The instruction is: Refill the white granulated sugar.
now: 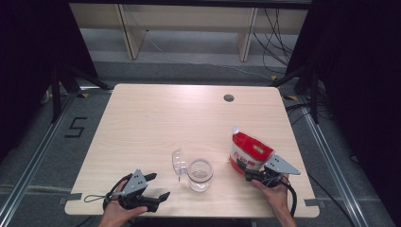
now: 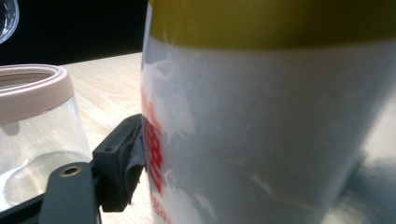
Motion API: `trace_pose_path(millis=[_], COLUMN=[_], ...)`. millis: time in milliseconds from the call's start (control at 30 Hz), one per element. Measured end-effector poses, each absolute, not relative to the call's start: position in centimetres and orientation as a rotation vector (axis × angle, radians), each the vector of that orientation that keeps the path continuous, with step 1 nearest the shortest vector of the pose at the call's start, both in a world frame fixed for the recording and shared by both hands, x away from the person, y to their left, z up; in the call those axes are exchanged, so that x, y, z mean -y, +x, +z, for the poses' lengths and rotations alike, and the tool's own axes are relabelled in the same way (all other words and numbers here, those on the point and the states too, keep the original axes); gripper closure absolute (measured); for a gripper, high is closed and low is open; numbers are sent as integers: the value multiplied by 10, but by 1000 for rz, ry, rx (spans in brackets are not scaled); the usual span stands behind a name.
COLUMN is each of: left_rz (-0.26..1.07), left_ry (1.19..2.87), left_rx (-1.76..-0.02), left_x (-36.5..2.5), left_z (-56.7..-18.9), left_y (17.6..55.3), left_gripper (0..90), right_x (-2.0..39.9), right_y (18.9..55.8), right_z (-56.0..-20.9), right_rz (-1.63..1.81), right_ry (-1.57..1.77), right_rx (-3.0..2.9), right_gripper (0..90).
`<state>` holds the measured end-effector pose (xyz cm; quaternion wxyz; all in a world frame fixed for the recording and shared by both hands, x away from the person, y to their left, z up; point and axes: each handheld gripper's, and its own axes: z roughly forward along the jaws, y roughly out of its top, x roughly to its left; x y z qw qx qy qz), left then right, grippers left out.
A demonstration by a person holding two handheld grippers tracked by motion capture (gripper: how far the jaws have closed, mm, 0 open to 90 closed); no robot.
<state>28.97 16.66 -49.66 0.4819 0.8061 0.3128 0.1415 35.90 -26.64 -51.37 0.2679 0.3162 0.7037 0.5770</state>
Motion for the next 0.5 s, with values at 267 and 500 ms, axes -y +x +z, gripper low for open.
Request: trace_pose_path(millis=[267, 500], left_rz=[339, 344], left_ry=[1974, 1972], left_rx=[-755, -755], left_x=[-166, -166], left_z=[-497, -497], left_y=[290, 290], left_gripper=[189, 189], right_x=[267, 263], right_y=[361, 360], right_z=[-514, -514], right_rz=[1548, 1578], right_ry=[828, 793], right_rx=[-1906, -1921], right_gripper=[246, 413])
